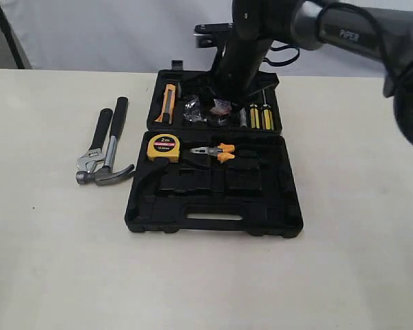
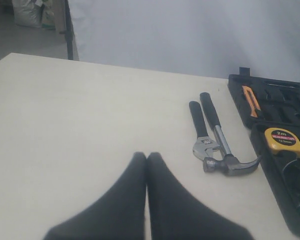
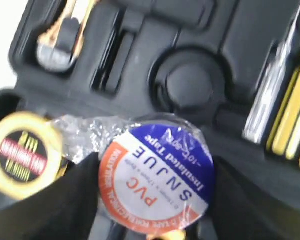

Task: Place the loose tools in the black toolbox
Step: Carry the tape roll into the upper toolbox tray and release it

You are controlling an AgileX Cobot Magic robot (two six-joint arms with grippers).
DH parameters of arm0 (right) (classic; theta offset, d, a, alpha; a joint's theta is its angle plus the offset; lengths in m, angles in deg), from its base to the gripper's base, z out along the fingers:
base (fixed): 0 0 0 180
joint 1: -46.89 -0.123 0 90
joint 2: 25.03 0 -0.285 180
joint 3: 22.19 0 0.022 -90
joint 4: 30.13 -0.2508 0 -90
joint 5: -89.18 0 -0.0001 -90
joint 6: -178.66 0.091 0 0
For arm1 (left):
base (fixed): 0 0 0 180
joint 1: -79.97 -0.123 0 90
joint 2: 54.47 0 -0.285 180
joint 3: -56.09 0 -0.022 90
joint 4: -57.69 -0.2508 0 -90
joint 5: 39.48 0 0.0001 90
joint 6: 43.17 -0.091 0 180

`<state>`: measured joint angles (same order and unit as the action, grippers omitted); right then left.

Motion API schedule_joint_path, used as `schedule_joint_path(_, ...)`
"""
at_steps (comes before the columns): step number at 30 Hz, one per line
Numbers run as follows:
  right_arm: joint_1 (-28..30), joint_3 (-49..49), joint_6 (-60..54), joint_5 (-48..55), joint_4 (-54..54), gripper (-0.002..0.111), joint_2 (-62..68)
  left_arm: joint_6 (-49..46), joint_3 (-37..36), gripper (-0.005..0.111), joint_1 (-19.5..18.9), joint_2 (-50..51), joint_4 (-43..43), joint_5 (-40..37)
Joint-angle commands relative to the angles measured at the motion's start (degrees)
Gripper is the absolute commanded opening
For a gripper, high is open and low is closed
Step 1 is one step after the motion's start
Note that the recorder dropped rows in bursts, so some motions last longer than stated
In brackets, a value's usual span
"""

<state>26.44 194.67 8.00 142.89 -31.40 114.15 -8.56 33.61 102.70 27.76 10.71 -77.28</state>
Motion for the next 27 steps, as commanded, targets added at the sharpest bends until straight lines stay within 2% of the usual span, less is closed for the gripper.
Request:
schedule_joint_path(1, 2.4, 9.8, 1.2, 1.8, 0.1, 0.0, 6.7, 0.6, -0.5, 0.001, -0.2, -0.5, 0.8, 1.0)
schedule_joint_path(7, 3.4, 16.6, 1.3, 3.6, 0.3, 0.0, 13.8, 0.6, -0.5, 0.001, -0.2, -0.5, 0.8, 1.0)
schedule_joint_path(16, 3.4, 18.6, 1.3, 2.7, -2.4, 0.0, 17.3, 0.6, -0.5, 0.001, -0.2, -0.5, 0.8, 1.0)
schedule_joint_path(18, 3.4, 18.6, 1.3, 3.0, -2.7, 0.006, 17.4, 0.6, -0.5, 0.001, -0.2, -0.5, 0.8, 1.0)
schedule_joint_path(24, 3.4, 19.2, 0.9, 3.8, -3.7, 0.049, 17.4, 0.6, -0.5, 0.001, -0.2, -0.5, 0.8, 1.0)
schedule_joint_path(27, 3.4, 19.2, 0.7, 4.9, -6.3, 0.057, 17.2, 0.6, -0.5, 0.001, -0.2, -0.5, 0.8, 1.0)
